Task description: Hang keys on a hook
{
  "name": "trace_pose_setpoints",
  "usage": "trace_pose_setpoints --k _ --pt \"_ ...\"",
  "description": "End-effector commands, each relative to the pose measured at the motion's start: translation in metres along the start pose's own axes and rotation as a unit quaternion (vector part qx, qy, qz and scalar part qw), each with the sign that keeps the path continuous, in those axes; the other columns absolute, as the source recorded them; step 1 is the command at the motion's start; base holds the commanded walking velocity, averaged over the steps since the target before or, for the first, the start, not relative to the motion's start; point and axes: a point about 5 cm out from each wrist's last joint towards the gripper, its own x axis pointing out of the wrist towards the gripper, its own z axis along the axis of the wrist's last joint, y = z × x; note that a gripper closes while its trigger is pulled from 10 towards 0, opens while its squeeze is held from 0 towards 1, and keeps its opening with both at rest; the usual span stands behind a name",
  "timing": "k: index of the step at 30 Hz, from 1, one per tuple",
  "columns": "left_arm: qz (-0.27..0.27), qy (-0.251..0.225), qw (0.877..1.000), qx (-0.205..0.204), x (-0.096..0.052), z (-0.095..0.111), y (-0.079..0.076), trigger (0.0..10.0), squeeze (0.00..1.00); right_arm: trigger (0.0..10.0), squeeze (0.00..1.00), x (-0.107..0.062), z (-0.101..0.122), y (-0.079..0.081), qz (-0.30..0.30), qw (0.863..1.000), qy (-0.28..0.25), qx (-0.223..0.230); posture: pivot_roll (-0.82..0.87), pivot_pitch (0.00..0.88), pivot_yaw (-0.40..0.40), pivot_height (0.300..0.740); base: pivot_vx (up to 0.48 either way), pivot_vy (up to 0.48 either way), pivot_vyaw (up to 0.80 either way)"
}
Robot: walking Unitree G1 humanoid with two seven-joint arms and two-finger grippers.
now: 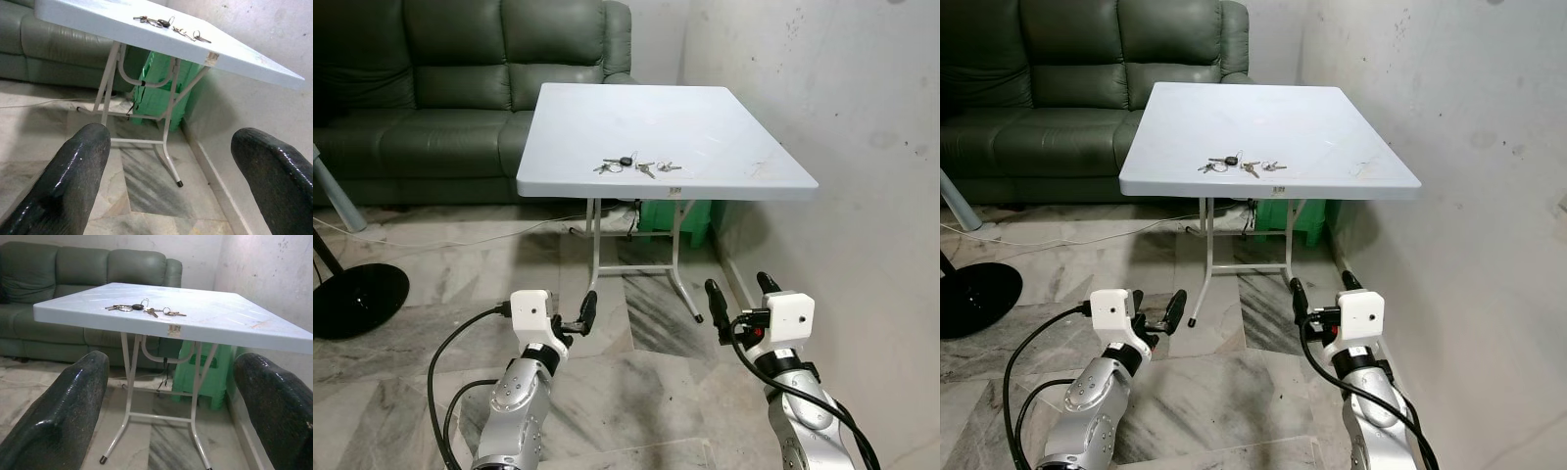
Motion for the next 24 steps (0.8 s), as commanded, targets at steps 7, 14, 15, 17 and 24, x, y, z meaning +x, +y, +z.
trace_pose_setpoints --k 7,14,15,17,24 --pt "0.007 -0.024 1.0 0.003 0.005 0.017 0.011 10.0 0.0 10.0 0.0 0.002 0.005 -0.001 -0.001 1.0 -0.008 -0.001 -0.01 0.007 -0.062 0.74 0.0 0.0 0.0" --pt "0.016 -0.018 1.0 -0.003 0.002 0.014 0.015 10.0 0.0 10.0 0.0 0.003 0.007 -0.006 -0.004 1.0 -0.009 -0.005 -0.01 0.005 -0.061 0.74 0.0 0.0 0.0" --pt "0.017 -0.018 1.0 -0.001 0.001 0.013 0.015 10.0 0.0 10.0 0.0 0.002 0.007 -0.007 -0.005 1.0 -0.009 -0.007 -0.01 0.005 -0.061 0.74 0.0 0.0 0.0" --pt "0.018 -0.019 1.0 -0.003 0.0 0.012 0.016 10.0 0.0 10.0 0.0 0.001 0.006 -0.008 -0.006 1.0 -0.007 -0.01 -0.01 0.005 -0.061 0.74 0.0 0.0 0.0" --pt "0.016 -0.027 0.999 -0.01 0.001 0.016 0.015 10.0 0.0 10.0 0.0 0.002 0.006 -0.008 -0.006 1.0 -0.006 -0.011 -0.01 0.005 -0.062 0.74 0.0 0.0 0.0"
